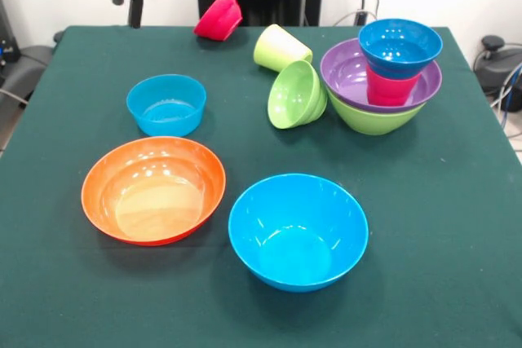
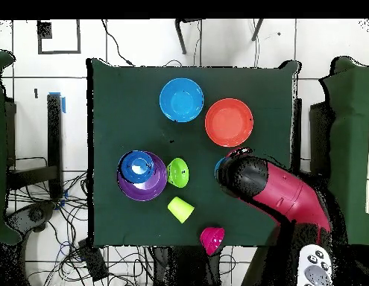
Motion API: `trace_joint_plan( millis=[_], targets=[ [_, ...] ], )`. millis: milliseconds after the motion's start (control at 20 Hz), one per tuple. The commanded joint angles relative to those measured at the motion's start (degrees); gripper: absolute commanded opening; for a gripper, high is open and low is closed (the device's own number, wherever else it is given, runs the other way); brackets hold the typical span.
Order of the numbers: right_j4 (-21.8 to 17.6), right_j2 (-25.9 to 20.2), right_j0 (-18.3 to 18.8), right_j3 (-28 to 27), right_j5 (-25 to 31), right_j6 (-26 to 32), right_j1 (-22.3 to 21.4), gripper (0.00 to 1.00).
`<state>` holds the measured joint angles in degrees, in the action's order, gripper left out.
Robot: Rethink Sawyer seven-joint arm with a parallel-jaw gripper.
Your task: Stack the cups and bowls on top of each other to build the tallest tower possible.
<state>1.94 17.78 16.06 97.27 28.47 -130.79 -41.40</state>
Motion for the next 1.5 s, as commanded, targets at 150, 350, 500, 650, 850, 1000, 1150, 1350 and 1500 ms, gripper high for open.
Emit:
trace_joint_plan(
  millis=[150, 350, 500, 650, 850, 1000, 1150, 1350, 1500],
  targets=[
    [-12.10, -14.82, 11.12, 8.15, 2.23, 24.02, -4.78, 1.00],
    [-13.84, -17.50, 13.42, 18.35, -1.73, 19.90, -8.93, 1.00],
    [-14.96, -19.34, 14.88, 23.14, -3.53, 17.72, -11.02, 1.00],
    [-15.62, -21.75, 17.22, 28.93, -4.69, 17.78, -13.82, 1.00],
    [-16.70, -27.40, 22.53, 33.41, -5.22, 19.97, -14.65, 1.00],
    [-18.52, -30.52, 25.35, 35.76, -6.60, 19.63, -13.83, 1.00],
    [-21.99, -31.74, 26.51, 36.15, -8.56, 18.05, -11.89, 1.00],
    [-27.09, -31.94, 26.76, 35.27, -11.10, 15.48, -9.18, 1.00],
    [-30.98, -31.18, 26.51, 34.94, -13.40, 12.86, -7.20, 1.00]
  ],
)
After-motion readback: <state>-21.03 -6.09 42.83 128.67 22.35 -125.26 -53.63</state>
